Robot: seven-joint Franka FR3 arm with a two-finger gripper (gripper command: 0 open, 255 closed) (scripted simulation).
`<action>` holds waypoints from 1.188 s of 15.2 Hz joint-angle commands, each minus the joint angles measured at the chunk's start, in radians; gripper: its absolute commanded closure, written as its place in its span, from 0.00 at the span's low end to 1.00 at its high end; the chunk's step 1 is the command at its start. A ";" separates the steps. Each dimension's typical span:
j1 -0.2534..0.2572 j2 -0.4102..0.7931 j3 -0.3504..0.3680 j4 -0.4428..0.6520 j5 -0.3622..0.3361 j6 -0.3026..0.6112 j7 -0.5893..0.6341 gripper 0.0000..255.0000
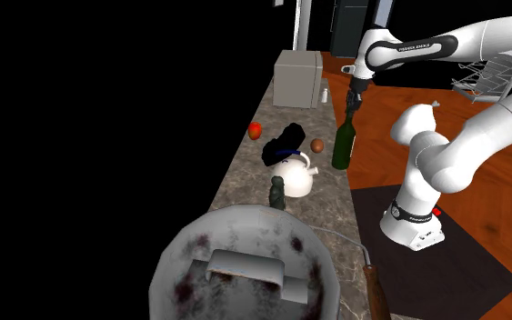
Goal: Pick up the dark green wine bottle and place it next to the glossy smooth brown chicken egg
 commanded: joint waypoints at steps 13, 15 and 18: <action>-0.006 -0.019 0.059 0.103 0.030 -0.127 -0.008 0.00; -0.006 -0.019 0.059 0.103 0.030 -0.127 -0.008 0.00; -0.006 -0.019 0.059 0.103 0.030 -0.127 -0.008 0.00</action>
